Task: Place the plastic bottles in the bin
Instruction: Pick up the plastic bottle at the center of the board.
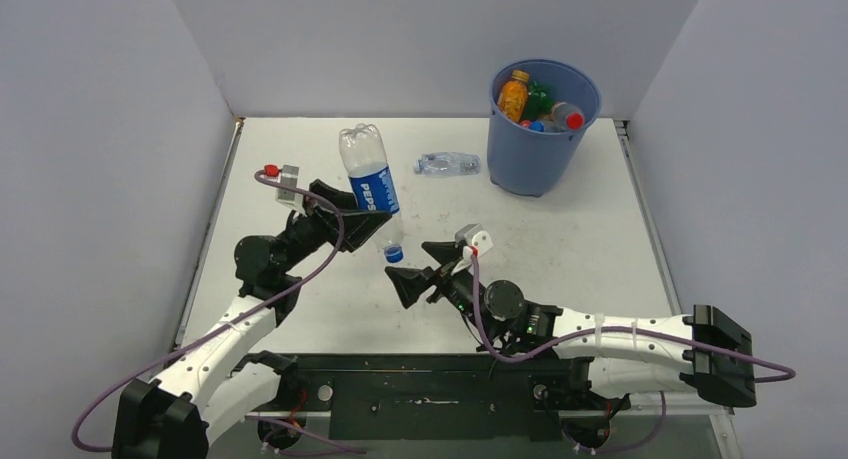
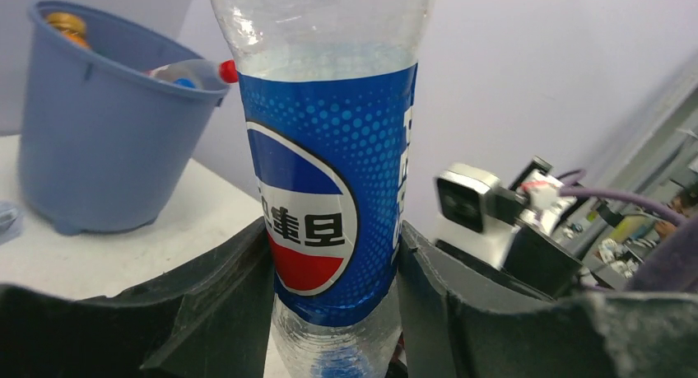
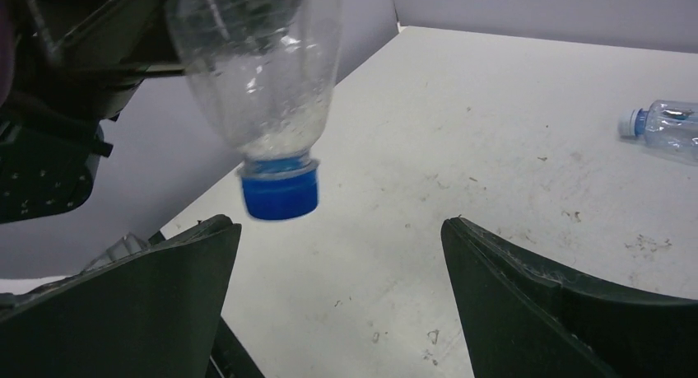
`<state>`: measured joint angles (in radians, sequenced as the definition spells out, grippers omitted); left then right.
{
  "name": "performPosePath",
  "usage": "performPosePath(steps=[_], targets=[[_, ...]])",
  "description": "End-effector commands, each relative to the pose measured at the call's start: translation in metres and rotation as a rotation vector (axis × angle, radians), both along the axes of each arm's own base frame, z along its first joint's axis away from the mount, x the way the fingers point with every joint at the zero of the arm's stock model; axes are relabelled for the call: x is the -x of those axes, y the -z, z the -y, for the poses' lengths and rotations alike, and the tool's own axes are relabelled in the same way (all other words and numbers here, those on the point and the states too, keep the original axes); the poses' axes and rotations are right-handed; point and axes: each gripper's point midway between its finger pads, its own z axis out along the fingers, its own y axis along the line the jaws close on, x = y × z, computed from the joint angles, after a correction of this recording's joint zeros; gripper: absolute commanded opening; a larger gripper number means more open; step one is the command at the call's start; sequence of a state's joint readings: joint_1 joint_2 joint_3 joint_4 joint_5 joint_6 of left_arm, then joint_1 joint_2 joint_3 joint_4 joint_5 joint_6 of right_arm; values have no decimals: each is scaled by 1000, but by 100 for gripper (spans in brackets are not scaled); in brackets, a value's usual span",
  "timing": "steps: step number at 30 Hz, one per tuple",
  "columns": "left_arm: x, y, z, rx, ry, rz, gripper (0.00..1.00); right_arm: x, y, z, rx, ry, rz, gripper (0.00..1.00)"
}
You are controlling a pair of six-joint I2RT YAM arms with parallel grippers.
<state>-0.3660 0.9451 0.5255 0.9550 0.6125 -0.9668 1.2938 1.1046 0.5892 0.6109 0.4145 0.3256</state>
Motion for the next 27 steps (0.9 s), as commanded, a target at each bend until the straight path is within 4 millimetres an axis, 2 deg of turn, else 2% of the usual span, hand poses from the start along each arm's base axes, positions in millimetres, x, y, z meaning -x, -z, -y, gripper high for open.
performPosePath(steps=[1, 6, 13, 17, 20, 23, 27], targets=[[39, -32, 5, 20, 80, 189, 40, -10, -43, -7, -135, -28, 24, 96], [45, -34, 6, 17, 75, 212, 40, -2, -50, -23, -140, -115, 37, 90], [62, -36, 9, 29, 118, 267, 40, -11, -50, -27, -182, -125, 30, 80], [68, -36, 10, 35, 130, 287, 39, -10, -50, -29, -191, -137, 32, 77], [72, -37, 10, 39, 141, 299, 39, -7, -52, -28, -194, -152, 50, 77], [76, -38, 10, 39, 148, 315, 39, 6, -55, -24, -168, -211, 102, 83], [82, -39, 11, 38, 151, 333, 38, 10, -50, -5, -159, -187, 110, 87]])
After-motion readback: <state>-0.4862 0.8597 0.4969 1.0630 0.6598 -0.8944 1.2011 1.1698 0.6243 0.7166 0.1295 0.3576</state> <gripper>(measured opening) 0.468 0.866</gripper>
